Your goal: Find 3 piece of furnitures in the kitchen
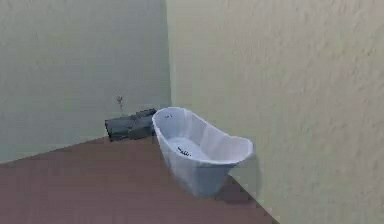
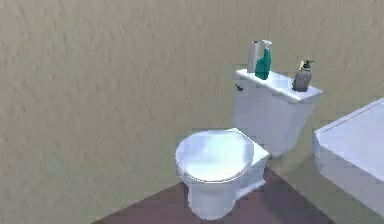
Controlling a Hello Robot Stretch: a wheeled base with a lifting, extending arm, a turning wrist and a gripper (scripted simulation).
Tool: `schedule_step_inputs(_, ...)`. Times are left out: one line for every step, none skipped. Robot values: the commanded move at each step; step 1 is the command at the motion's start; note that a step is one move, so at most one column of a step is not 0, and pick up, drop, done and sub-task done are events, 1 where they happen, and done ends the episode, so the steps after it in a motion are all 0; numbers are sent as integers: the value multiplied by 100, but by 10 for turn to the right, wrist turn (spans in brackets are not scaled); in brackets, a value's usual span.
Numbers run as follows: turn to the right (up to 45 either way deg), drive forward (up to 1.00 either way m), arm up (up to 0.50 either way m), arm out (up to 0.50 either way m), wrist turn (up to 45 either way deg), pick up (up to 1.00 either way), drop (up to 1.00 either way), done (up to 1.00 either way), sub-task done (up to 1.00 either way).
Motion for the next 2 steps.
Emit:
schedule_step_inputs(-450, 0, 0, 0, 0, 0, 0, 0, 0)
schedule_step_inputs(-450, 0, 0, 0, 0, 0, 0, 0, 0)
